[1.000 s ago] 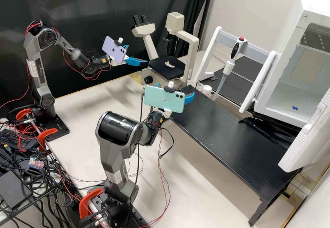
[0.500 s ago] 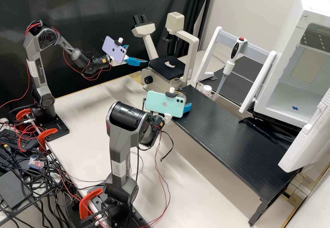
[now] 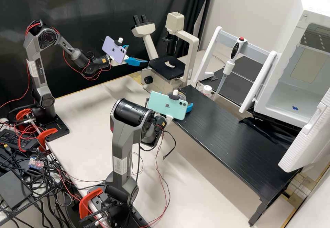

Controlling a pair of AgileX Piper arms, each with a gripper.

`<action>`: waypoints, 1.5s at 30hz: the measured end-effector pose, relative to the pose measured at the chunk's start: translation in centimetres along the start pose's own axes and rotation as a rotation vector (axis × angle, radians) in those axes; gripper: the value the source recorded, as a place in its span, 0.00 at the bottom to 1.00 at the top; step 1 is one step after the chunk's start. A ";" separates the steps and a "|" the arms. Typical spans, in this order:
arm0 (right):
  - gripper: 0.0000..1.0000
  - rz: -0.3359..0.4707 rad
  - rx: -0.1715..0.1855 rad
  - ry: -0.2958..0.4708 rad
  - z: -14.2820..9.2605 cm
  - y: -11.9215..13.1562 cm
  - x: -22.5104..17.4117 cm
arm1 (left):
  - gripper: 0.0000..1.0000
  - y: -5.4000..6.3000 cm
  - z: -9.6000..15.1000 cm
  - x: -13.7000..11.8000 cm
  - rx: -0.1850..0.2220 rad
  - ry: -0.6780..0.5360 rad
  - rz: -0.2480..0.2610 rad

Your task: Move the petri dish to the incubator

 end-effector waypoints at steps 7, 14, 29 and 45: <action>0.00 -0.003 0.000 -0.002 0.2 0.1 0.0 | 1.00 0.0 0.0 0.0 0.000 0.000 0.000; 0.00 -0.010 -0.005 -0.004 0.2 0.1 0.0 | 1.00 0.0 0.0 0.0 0.000 0.000 0.000; 0.00 -0.017 -0.014 0.004 0.2 0.1 0.0 | 1.00 0.0 0.0 0.0 0.000 0.000 0.000; 0.00 0.024 -0.040 -0.040 0.7 2.5 -0.9 | 1.00 0.0 0.0 0.0 0.000 0.000 0.000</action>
